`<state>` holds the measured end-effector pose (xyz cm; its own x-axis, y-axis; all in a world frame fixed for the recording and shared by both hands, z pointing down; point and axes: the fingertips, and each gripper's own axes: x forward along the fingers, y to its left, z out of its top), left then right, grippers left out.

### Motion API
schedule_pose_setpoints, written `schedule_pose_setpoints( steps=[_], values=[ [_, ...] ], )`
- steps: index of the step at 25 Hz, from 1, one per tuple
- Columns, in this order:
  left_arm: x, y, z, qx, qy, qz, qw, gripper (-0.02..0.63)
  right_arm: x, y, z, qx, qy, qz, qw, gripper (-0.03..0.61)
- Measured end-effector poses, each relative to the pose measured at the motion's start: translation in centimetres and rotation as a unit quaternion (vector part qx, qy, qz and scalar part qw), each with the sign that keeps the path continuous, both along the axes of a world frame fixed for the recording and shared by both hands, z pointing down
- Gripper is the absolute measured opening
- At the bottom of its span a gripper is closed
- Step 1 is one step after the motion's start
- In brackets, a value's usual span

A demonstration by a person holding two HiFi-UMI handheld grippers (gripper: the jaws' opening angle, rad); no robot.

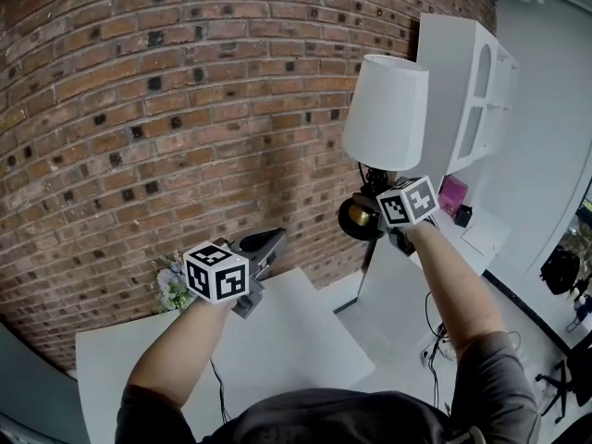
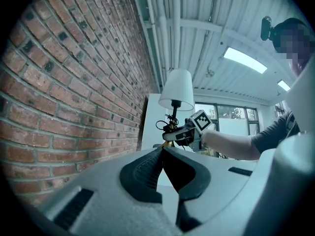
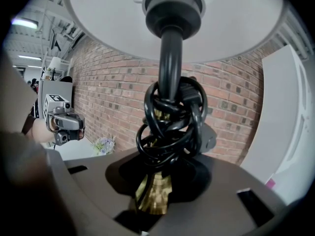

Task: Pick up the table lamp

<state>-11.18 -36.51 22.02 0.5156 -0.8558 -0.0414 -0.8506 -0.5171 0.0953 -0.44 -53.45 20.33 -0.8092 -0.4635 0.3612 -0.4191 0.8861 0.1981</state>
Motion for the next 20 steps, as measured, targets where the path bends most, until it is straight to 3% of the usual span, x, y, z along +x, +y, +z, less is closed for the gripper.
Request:
schedule_pose_setpoints(
  steps=[20],
  values=[
    [-0.5, 0.4, 0.1, -0.004, 0.007, 0.002, 1.0, 0.003, -0.6, 0.6, 1.6, -0.01, 0.004, -0.007, 1.0, 0.104]
  ],
)
